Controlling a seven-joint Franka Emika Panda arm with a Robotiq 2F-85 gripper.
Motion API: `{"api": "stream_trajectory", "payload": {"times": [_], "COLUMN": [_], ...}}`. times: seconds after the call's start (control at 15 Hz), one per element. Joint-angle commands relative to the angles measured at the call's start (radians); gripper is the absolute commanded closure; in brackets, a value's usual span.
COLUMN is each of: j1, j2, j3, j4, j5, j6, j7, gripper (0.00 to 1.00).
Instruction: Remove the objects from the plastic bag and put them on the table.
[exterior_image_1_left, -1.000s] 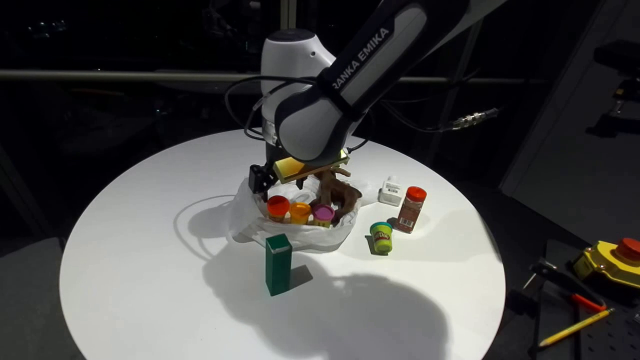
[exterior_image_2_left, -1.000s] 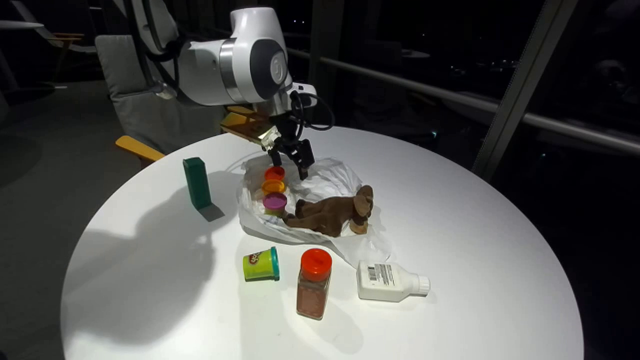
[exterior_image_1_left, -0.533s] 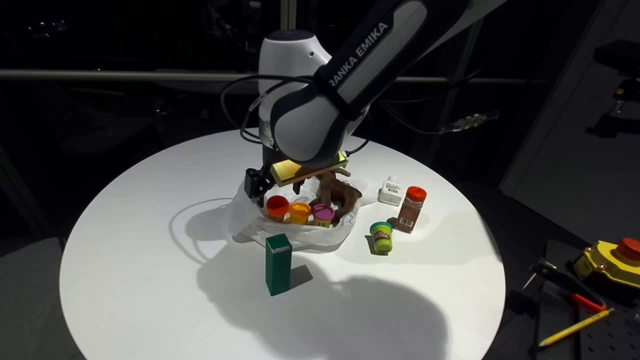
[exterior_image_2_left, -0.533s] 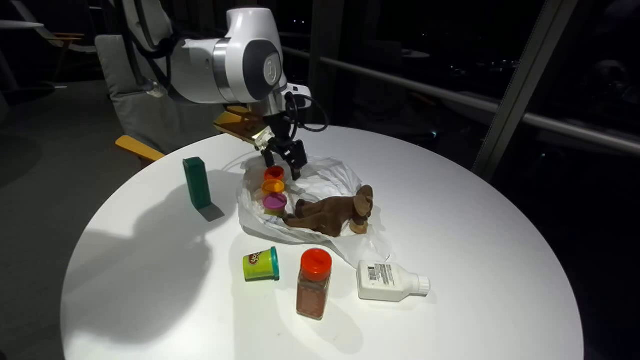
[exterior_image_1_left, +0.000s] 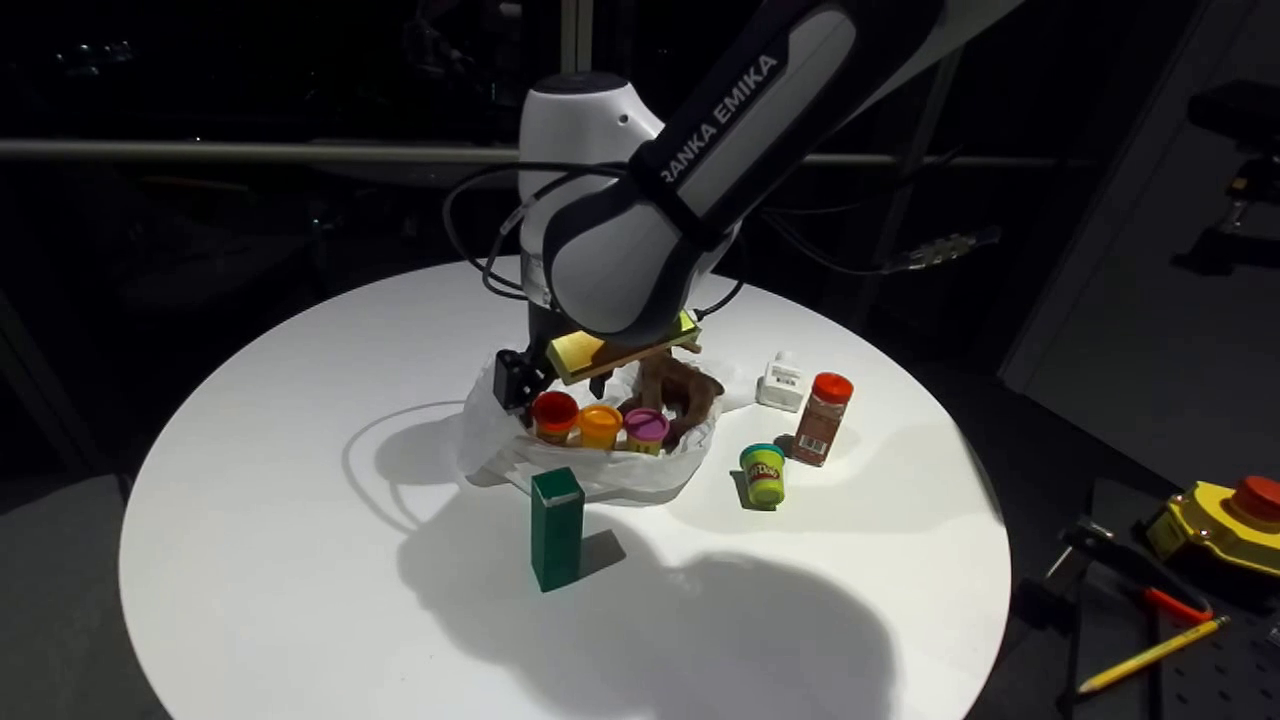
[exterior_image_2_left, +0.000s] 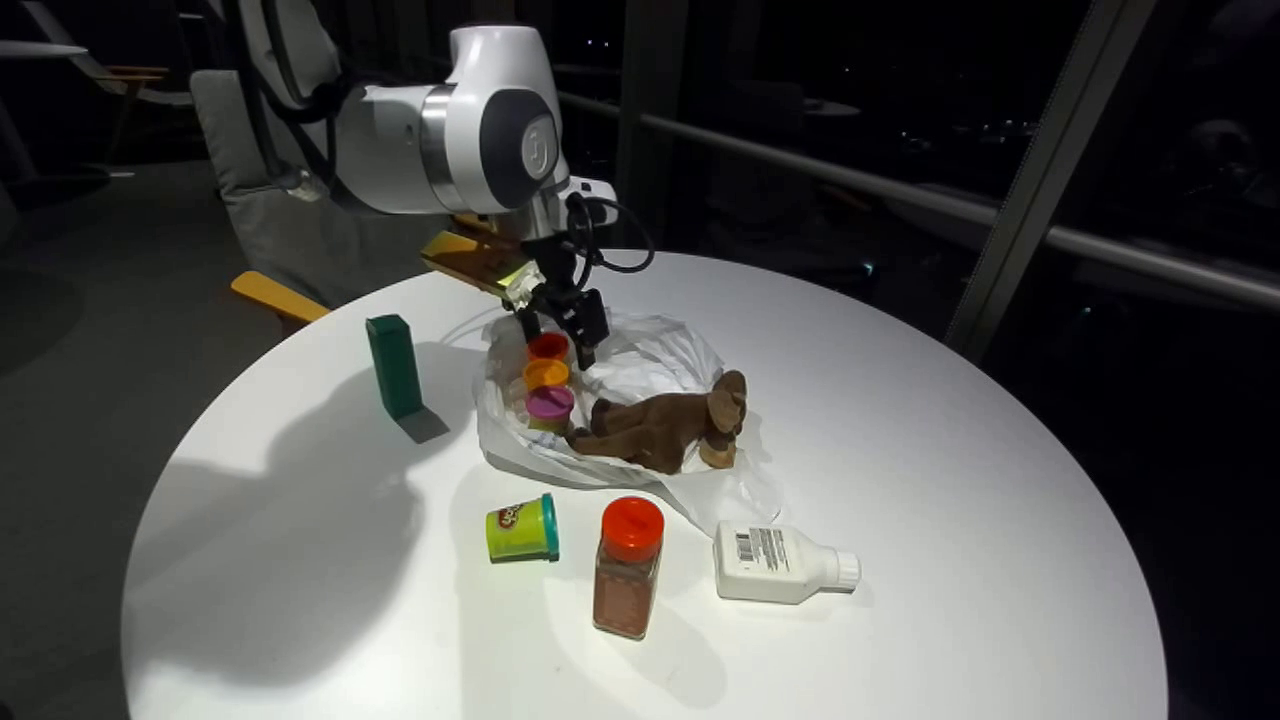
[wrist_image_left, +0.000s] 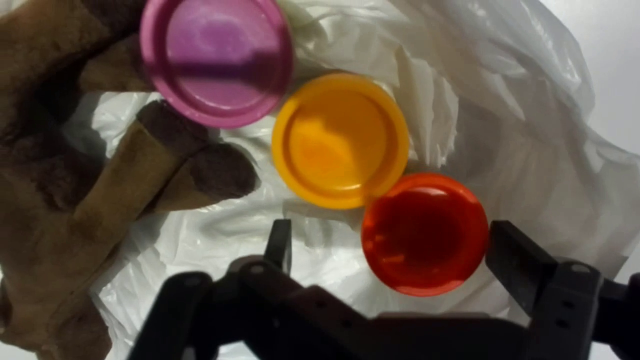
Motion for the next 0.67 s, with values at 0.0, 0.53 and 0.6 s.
{"api": "stream_trajectory", "payload": {"times": [0.0, 0.53, 0.6], "j1": [-0.014, -0.013, -0.010], "j2": [-0.009, -0.014, -0.018], "j3": [0.014, 0.007, 0.003], "j4": [0.000, 0.007, 0.006], "j5": [0.034, 0.051, 0.051], "j6": [-0.024, -0.020, -0.023], "j7": [-0.045, -0.040, -0.033], "gripper": [0.06, 0.69, 0.72]}}
